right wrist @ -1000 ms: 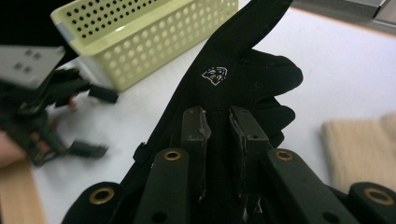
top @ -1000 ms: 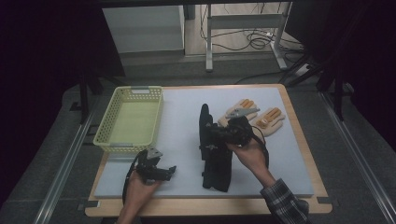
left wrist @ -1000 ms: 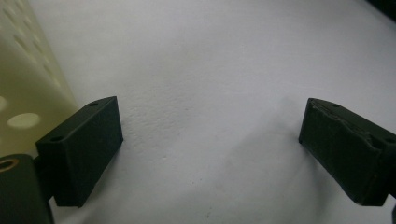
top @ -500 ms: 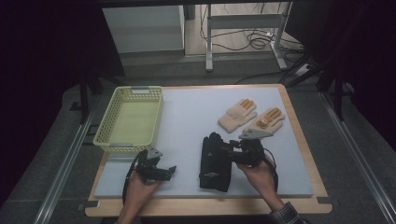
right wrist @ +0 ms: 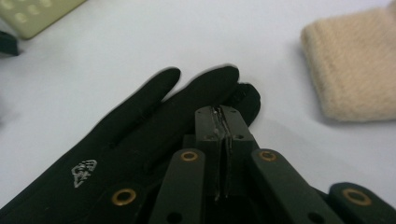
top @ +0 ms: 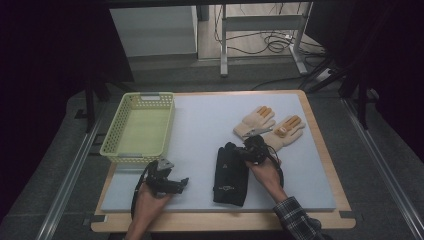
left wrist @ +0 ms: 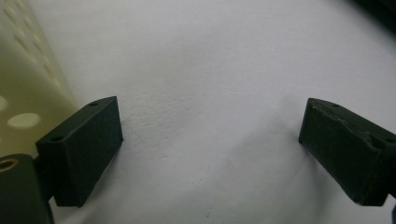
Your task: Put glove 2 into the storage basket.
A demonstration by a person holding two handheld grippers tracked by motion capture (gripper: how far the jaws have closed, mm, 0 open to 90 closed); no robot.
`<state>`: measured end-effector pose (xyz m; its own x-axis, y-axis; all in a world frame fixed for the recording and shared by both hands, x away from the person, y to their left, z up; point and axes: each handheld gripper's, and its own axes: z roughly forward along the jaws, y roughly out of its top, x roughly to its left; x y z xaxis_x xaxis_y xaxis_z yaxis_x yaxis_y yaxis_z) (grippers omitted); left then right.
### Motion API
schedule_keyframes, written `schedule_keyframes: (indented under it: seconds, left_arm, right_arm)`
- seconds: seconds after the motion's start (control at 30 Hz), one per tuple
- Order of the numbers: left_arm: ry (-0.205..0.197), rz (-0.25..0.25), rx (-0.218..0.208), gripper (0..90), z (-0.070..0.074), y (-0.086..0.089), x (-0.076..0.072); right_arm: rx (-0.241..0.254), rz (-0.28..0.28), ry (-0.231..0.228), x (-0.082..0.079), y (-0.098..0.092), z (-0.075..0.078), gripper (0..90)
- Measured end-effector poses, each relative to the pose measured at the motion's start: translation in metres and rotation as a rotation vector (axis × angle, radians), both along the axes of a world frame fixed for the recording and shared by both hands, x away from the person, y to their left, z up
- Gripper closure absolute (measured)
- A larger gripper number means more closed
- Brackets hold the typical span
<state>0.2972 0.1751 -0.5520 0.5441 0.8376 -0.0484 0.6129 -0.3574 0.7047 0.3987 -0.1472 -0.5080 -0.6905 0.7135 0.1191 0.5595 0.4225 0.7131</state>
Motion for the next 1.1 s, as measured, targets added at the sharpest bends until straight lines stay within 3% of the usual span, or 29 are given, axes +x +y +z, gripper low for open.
schedule_keyframes:
  seconds: [0.1, 0.17, 0.3, 0.33, 0.37, 0.47, 0.53, 0.63, 0.73, 0.9, 1.1]
  left_arm:
    - [0.0, 0.0, 0.0, 6.4, 0.0, 0.0, 0.0]
    - [0.0, 0.0, 0.0, 6.3, 0.0, 0.0, 0.0]
    - [0.0, 0.0, 0.0, 6.4, 0.0, 0.0, 0.0]
    - [0.0, 0.0, 0.0, 6.4, 0.0, 0.0, 0.0]
    - [0.0, 0.0, 0.001, 6.4, 0.0, 0.0, 0.0]
    - [0.0, 0.0, 0.0, 6.4, 0.0, 0.0, 0.0]
    - [0.0, 0.0, 0.0, 6.4, 0.0, 0.0, 0.0]
    - [0.0, 0.0, 0.001, 6.4, 0.0, 0.0, 0.0]
    - [0.0, 0.0, 0.001, 6.4, 0.0, 0.0, 0.0]
    - [-0.001, 0.004, -0.003, 6.4, 0.0, -0.001, 0.0]
    - [0.0, 0.005, -0.003, 7.3, 0.0, -0.001, 0.0]
  right_arm:
    - [-0.023, 0.0, -0.064, -0.011, -0.004, 0.015, 86.5]
    - [-0.027, -0.01, -0.081, -0.016, -0.009, 0.022, 86.1]
    - [-0.024, 0.002, -0.083, -0.012, -0.013, 0.016, 82.7]
    - [-0.016, 0.01, -0.065, -0.005, -0.014, 0.006, 72.4]
    - [-0.013, 0.008, -0.06, -0.002, -0.015, 0.003, 68.9]
    - [0.035, 0.012, -0.076, -0.004, -0.022, 0.006, 65.1]
    - [0.027, 0.028, -0.098, -0.011, -0.027, 0.012, 63.5]
    - [-0.002, 0.06, -0.115, -0.027, -0.036, 0.017, 64.1]
    - [-0.006, 0.084, -0.101, -0.043, -0.049, 0.014, 68.7]
    - [-0.001, 0.122, -0.044, -0.066, -0.066, -0.001, 81.2]
    - [0.001, 0.196, -0.021, -0.086, -0.064, -0.018, 81.4]
